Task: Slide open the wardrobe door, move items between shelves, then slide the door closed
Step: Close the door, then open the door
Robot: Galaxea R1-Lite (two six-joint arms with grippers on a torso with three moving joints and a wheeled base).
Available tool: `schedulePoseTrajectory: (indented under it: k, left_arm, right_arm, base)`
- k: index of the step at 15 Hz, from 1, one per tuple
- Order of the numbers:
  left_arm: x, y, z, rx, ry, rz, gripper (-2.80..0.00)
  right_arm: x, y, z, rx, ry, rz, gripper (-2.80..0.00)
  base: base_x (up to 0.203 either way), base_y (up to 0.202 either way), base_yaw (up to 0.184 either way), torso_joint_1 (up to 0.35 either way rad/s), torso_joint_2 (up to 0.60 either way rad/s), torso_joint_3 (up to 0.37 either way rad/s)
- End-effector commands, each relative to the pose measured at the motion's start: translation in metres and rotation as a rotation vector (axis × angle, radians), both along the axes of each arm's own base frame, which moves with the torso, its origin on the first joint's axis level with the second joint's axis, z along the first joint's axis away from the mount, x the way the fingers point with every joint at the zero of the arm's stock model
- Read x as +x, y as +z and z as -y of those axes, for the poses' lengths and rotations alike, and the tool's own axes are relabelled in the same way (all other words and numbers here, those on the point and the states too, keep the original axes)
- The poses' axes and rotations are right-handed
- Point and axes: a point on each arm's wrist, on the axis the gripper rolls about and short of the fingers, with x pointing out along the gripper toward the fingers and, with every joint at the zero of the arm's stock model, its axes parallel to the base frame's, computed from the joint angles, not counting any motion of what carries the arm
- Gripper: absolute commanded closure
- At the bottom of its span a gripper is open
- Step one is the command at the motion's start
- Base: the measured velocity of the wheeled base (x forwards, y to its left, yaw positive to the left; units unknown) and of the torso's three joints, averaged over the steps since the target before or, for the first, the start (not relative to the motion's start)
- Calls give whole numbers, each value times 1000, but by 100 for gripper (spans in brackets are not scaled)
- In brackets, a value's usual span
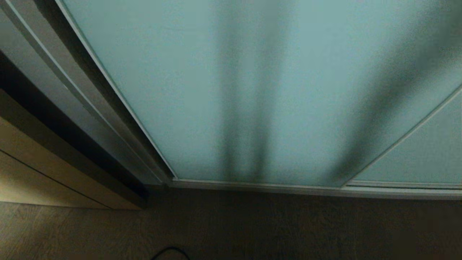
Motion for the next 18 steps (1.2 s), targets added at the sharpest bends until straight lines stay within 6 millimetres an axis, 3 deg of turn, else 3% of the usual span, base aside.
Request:
schedulePoseTrajectory:
  k: [1, 7, 9, 13, 18]
  left_arm:
    - [0, 0, 0, -1, 1, -1, 0]
    - [0, 0, 0, -1, -1, -2, 0]
    - [0, 0, 0, -1, 0, -1, 0]
    - [0, 0, 0, -2, -1, -2, 0]
    - [0, 0, 0, -1, 1, -1, 0]
  right_arm:
    - [-39, -22, -16, -58, 25, 46, 0]
    - [-35, -187, -6, -212, -264, -419, 0]
    - [-29, -228, -2, -245, -333, -541, 0]
    - [-17, -285, 2, -260, -362, -599, 0]
    - [-42, -308, 5, -188, -441, -536, 0]
  base:
    - [0, 0, 0, 0, 0, 0]
    - [0, 0, 0, 0, 0, 0]
    - [0, 0, 0, 0, 0, 0]
    - [0, 0, 0, 0, 0, 0]
    - [0, 0, 0, 0, 0, 0]
